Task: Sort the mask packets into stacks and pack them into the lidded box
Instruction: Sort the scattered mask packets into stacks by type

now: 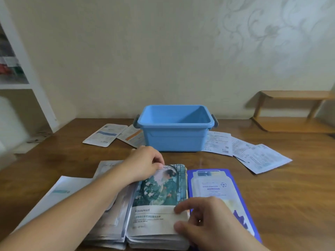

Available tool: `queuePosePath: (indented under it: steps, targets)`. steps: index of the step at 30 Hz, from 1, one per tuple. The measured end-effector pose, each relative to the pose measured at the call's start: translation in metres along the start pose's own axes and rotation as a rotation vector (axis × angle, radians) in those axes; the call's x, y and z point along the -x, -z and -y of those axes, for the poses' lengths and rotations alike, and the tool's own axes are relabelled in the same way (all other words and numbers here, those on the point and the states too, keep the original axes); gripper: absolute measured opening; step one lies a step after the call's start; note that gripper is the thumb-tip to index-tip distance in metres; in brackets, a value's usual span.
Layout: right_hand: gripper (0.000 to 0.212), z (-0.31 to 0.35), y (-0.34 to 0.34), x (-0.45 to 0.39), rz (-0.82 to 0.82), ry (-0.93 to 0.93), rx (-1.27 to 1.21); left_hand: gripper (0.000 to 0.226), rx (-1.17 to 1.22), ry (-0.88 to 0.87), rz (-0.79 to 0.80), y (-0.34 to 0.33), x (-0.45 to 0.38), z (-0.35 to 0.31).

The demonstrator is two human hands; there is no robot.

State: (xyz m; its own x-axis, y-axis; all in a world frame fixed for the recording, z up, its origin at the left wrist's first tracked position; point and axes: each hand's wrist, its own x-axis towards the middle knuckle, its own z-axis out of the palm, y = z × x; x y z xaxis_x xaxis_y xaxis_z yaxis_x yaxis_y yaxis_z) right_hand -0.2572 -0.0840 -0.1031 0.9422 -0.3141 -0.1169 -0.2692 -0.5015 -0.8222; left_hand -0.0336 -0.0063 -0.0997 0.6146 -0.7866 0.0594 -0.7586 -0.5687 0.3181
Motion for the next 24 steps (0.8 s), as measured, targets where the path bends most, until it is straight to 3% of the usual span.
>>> queuePosePath:
  steps: [9, 12, 15, 17, 19, 24]
  targets:
    - [0.015, -0.005, 0.018, 0.005, 0.032, 0.094, 0.076, 0.022, -0.252, -0.065, 0.012, 0.006, -0.001, -0.021]
    - [0.011, -0.029, 0.057, -0.009, -0.221, 0.121, 0.155, 0.026, -0.186, -0.197, -0.035, 0.004, -0.005, -0.048]
    - [0.027, -0.069, 0.106, -0.041, -0.460, 0.013, 0.492, 0.031, -0.107, -0.262, 0.025, -0.006, -0.016, -0.089]
    - [0.049, -0.101, 0.132, -0.057, -0.381, -0.108, 0.726, 0.036, -0.084, -0.270, 0.104, -0.017, -0.029, -0.117]
    - [0.059, -0.126, 0.148, -0.060, -0.267, -0.174, 0.791, 0.042, -0.062, -0.281, 0.181, -0.029, -0.043, -0.139]
    - [0.053, -0.145, 0.154, -0.037, -0.262, -0.133, 0.867, 0.050, -0.048, -0.342, 0.261, -0.057, -0.069, -0.177]
